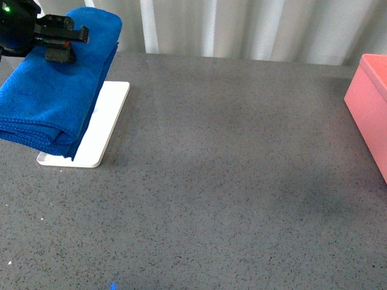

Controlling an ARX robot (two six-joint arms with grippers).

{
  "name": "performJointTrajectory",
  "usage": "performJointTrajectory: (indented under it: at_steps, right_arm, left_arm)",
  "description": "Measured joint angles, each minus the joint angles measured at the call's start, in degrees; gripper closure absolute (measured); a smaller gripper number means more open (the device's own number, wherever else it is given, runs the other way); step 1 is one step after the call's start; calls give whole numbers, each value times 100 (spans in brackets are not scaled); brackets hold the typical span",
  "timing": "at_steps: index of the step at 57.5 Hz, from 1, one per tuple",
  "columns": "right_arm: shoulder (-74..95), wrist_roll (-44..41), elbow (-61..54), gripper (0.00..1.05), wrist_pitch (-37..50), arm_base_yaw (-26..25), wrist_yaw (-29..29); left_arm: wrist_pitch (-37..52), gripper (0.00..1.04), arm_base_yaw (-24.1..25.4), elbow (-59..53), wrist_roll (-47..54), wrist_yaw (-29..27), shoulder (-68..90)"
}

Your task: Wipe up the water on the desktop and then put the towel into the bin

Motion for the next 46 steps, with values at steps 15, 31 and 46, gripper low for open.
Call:
performJointTrajectory:
  at_steps: [15, 31, 46]
  right_arm:
    - [0, 0, 0, 7, 0, 0, -2]
    - [0, 0, 2, 7, 2, 0, -2]
    - [0, 0, 0, 7, 2, 0, 0]
  left_arm:
    - [286, 98, 39, -153, -155, 391, -177]
    - [636, 100, 22, -361, -505, 984, -726]
    - [754, 100, -319, -702, -1047, 2046, -1714]
